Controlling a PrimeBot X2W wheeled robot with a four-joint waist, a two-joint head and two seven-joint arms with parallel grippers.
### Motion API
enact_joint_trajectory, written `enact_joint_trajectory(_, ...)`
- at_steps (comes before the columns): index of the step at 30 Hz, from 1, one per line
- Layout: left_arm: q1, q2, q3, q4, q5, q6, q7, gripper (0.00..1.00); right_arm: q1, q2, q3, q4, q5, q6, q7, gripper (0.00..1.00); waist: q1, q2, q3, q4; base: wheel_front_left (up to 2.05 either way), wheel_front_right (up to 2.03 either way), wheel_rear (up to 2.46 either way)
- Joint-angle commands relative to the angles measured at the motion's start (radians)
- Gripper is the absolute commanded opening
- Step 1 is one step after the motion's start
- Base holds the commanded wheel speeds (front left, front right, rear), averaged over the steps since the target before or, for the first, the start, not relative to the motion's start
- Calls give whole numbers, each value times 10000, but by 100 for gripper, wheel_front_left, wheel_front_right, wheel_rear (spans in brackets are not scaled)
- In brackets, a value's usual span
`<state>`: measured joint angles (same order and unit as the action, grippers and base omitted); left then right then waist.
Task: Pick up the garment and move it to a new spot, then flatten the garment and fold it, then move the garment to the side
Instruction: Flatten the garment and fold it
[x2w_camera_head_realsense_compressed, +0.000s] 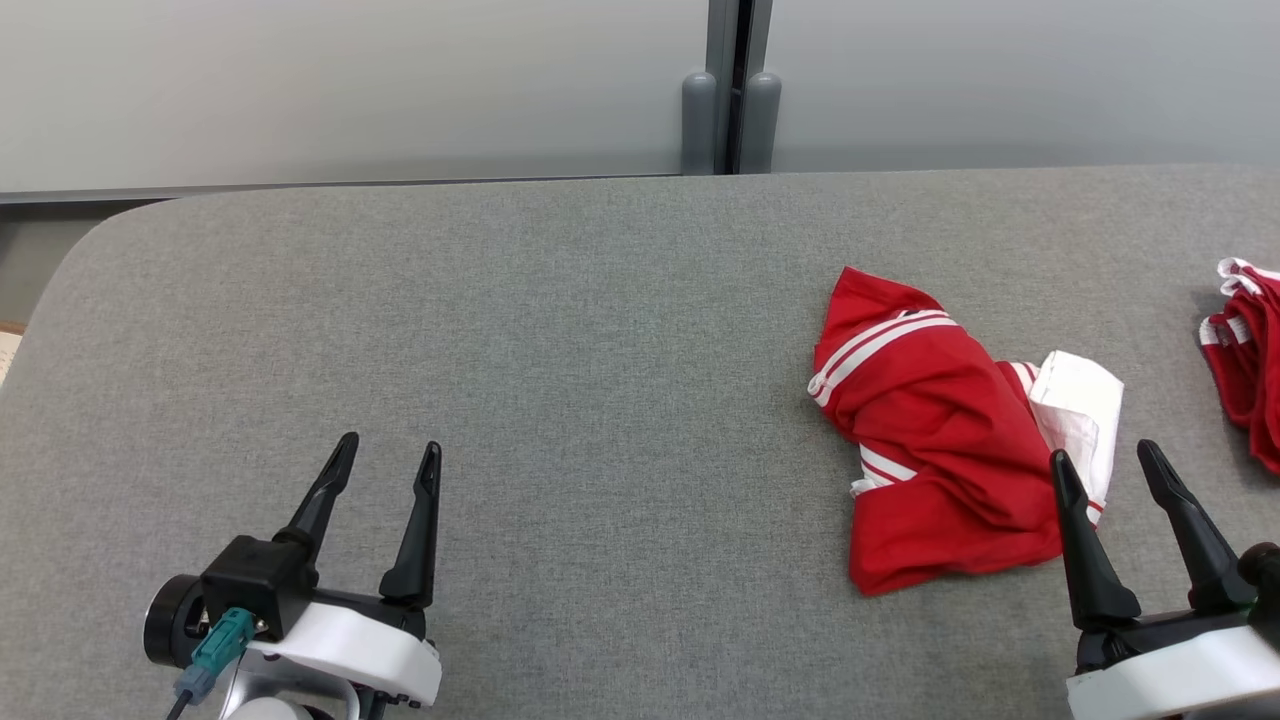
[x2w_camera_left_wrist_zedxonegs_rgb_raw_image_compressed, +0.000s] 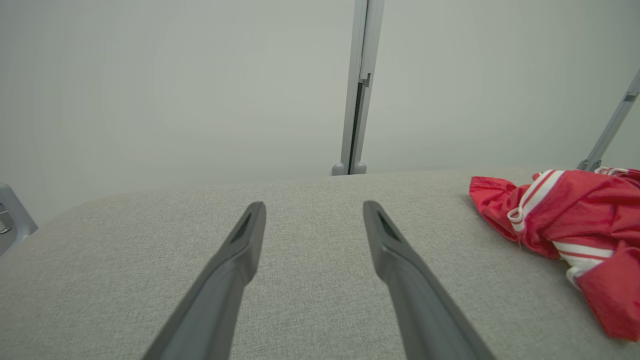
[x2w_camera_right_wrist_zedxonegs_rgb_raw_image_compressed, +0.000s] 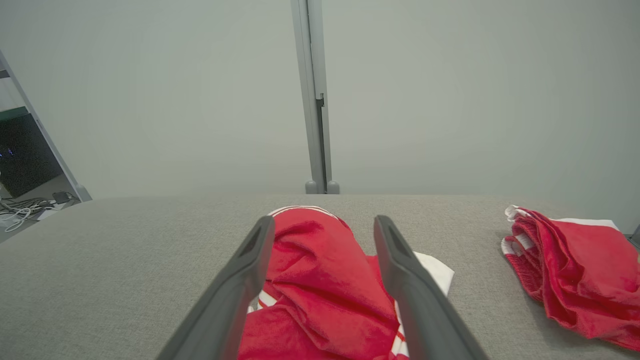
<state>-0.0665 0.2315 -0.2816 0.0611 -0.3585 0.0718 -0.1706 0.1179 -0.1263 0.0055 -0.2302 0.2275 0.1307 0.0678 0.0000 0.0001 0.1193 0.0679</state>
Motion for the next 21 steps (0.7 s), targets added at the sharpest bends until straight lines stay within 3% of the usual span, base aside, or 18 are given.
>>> enact_joint_trajectory(1, 39, 55, -10, -51, -12, 69, 10, 100, -24, -21, -35, -38, -24, 0, -7, 100, 0, -1, 25, 4, 0, 0, 0)
enact_joint_trajectory(10, -427, -71, -244, -79, -98, -126, 130, 100, -146, -1, -58, -59, 60, 0, -11, 100, 0, -1, 273, 50, 0, 0, 0)
enact_joint_trajectory(14, -1216, -390, -863, 84, -43, -580, 432, 100, -314, 32, -78, -107, 66, 0, 0, 100, 0, -1, 687, -73, 0, 0, 0)
enact_joint_trajectory(18, -2677, -1090, -1884, 701, -68, -1302, 1031, 100, -681, 65, 57, -100, 66, 0, -69, 100, 0, -1, 1369, -607, 0, 0, 0)
enact_joint_trajectory(21, -3282, -1285, -2270, 1075, -69, -1520, 1271, 100, -883, 96, 184, -54, 79, 0, -115, 100, 0, -1, 1649, -936, 0, 0, 0)
